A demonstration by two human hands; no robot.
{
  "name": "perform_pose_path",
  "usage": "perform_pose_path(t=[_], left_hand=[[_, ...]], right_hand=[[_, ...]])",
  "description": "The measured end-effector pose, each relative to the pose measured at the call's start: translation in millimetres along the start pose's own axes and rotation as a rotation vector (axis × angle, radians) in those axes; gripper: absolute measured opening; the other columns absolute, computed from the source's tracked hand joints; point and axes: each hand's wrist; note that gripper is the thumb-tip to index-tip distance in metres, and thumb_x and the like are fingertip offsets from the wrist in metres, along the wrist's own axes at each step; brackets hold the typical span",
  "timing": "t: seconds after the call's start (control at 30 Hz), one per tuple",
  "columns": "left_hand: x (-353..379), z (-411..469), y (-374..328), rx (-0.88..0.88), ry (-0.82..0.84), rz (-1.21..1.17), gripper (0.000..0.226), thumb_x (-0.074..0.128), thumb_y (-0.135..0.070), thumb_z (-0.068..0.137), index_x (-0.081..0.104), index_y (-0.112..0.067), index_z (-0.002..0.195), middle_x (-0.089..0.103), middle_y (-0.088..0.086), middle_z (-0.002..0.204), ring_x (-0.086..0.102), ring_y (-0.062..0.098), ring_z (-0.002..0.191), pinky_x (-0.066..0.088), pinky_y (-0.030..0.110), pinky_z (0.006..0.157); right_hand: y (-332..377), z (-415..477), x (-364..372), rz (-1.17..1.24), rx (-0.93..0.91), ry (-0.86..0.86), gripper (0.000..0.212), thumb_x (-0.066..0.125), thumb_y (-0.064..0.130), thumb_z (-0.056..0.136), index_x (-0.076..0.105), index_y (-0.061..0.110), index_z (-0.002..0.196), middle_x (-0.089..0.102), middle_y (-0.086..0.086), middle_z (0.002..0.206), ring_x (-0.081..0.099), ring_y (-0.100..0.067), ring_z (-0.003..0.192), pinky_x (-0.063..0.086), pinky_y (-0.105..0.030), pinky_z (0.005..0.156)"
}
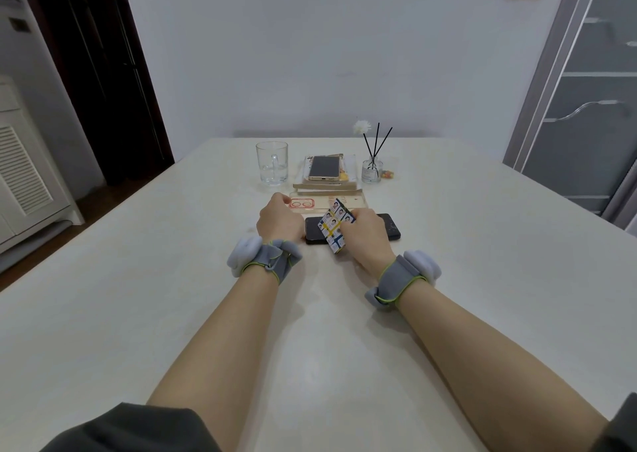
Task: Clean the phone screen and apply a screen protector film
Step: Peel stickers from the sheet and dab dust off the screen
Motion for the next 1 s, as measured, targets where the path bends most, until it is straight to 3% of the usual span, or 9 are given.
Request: perform_pose_path(t=[0.2,0.4,0.53,0.7,1.0], left_hand=[[2,2,1,0.010,-0.018,0.006,0.043,0.038,-0.003,0.088,0.049,-0.015,0.127,0.059,0.013,0.126,0.060,0.033,0.110,0.046,0.038,0.096],[3,4,3,-0.005,-0.028,-0.026,0.043,0.039,-0.001,0.087,0.050,-0.014,0.126,0.060,0.012,0.124,0.057,0.032,0.113,0.044,0.034,0.094],[7,7,4,-0.030,0.013,-0.167,0.043,0.034,0.002,0.087,0.049,-0.012,0.125,0.058,0.016,0.124,0.062,0.037,0.105,0.048,0.042,0.097],[11,10,4,-0.034,0.041,-0.277,0.041,0.032,0.002,0.090,0.047,-0.011,0.126,0.056,0.019,0.123,0.063,0.038,0.104,0.050,0.045,0.094],[13,12,5,-0.049,0.038,-0.316,0.043,0.030,0.002,0.090,0.046,-0.012,0.127,0.056,0.018,0.123,0.062,0.039,0.105,0.049,0.045,0.095]], right_hand=[[7,-4,10,0.004,-0.044,0.087,0.025,0.045,0.007,0.091,0.066,-0.002,0.102,0.070,-0.019,0.106,0.067,-0.030,0.095,0.054,-0.033,0.072],[9,9,3,0.007,0.013,-0.062,0.026,0.041,0.008,0.092,0.059,0.002,0.110,0.064,-0.018,0.115,0.059,-0.036,0.106,0.050,-0.043,0.090],[11,10,5,-0.011,0.038,-0.026,0.031,0.036,0.008,0.092,0.047,0.009,0.121,0.061,-0.015,0.121,0.056,-0.035,0.108,0.048,-0.043,0.091],[12,10,13,-0.091,-0.061,0.040,0.030,0.039,0.011,0.094,0.057,0.012,0.117,0.065,-0.010,0.120,0.059,-0.030,0.105,0.048,-0.036,0.082],[17,8,17,-0.117,-0.109,0.057,0.032,0.040,0.010,0.093,0.061,0.010,0.117,0.066,-0.012,0.118,0.060,-0.032,0.108,0.050,-0.042,0.091]])
Point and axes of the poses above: each hand's wrist, its own z-axis towards the middle knuckle, its own x-axis out of the palm, y = z × x
